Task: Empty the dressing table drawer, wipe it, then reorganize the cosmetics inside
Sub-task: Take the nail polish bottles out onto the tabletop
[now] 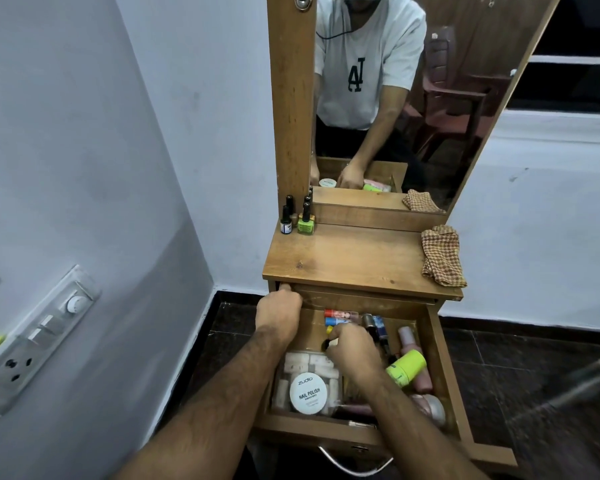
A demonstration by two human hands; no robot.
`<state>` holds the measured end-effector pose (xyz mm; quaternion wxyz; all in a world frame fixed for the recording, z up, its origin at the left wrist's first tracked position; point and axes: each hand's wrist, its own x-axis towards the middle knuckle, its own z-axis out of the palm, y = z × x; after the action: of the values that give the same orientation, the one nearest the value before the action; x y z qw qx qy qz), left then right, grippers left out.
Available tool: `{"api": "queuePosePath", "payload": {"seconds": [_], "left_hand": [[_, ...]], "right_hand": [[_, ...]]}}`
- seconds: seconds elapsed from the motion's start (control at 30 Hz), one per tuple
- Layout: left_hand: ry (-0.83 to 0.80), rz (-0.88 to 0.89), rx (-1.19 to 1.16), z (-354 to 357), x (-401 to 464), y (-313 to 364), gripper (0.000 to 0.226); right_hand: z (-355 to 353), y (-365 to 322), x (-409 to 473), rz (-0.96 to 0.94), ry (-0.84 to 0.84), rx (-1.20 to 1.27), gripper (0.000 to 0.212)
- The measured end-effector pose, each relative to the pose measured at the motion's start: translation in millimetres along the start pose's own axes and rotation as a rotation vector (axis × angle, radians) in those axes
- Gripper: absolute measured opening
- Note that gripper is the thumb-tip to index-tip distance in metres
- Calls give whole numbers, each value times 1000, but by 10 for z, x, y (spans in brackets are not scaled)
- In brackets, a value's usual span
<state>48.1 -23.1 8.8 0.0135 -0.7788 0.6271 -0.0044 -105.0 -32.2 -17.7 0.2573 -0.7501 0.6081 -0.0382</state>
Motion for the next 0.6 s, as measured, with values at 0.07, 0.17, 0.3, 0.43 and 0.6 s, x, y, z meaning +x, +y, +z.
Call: {"api": "queuePosePath", "payload": {"seconds": [0.07,0.17,0.3,0.43,0.6], "left_hand": [[-4,13,69,-10,-23,35,26],[-29,38,119,-14,-48,58,24],[-102,149,38,-28,-61,38,20],[-177,293,-73,-18,-132,69,23],[-221,282,-137,35,-186,53,25]], "right_hand": [[-2,-3,-10,-25,14,-4,21],[-67,11,-53,-65,60,6,14],[-214,60,-91,-75,59,5,7],[-277,81,-130,-110,-88,-80,14],[-185,48,-227,-138,-88,-56,13]]}}
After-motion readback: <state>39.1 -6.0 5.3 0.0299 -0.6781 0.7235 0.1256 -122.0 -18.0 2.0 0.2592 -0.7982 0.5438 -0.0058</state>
